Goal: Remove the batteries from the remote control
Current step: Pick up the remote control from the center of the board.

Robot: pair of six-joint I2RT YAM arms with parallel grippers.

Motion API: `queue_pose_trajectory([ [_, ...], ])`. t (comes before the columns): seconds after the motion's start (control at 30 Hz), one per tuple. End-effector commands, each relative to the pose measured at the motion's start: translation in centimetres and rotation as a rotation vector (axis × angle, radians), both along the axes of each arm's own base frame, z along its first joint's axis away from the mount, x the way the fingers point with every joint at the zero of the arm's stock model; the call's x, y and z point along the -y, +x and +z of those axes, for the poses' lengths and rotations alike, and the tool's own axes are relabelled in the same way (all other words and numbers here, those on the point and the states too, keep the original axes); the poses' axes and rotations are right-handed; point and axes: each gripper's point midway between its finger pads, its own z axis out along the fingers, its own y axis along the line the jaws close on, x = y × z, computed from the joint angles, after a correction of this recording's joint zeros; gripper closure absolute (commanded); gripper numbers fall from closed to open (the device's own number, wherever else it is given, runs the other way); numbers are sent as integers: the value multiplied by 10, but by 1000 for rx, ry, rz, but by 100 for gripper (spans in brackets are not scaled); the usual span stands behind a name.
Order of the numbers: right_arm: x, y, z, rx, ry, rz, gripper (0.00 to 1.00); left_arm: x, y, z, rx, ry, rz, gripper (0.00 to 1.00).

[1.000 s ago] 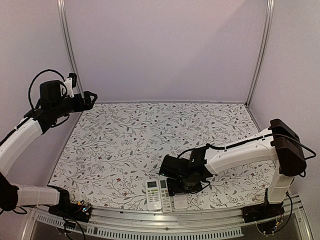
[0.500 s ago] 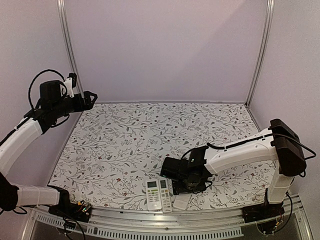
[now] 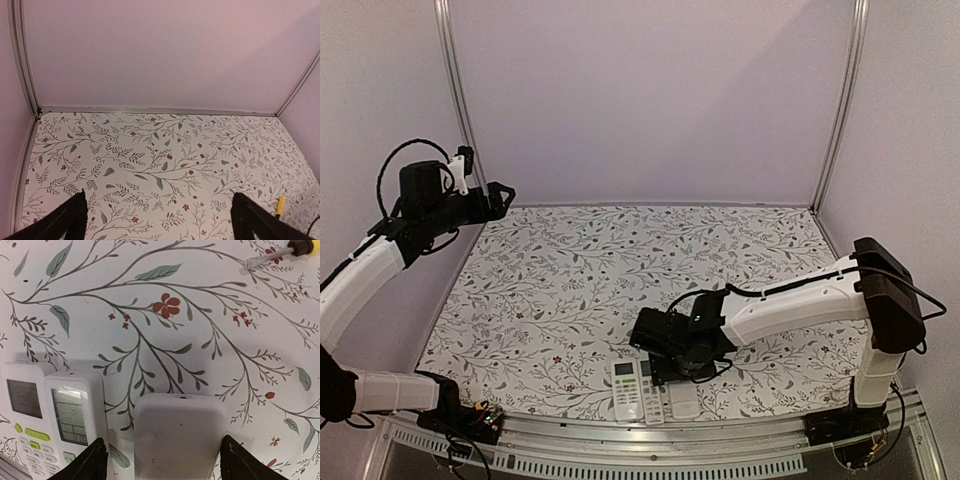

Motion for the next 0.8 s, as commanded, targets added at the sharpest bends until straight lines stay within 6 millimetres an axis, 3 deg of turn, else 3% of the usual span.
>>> queue_pose_trajectory([
  [0.0,-19,5,-2,20,19,53,25,3,-3,1,7,-10,-14,0],
  [0.33,18,-8,-10,-26,-53,-14,28,4,-4,2,11,-14,-17,0],
  [0.77,12,-7,-10,-16,-49,-11,35,4,-4,1,7,-17,-16,0],
])
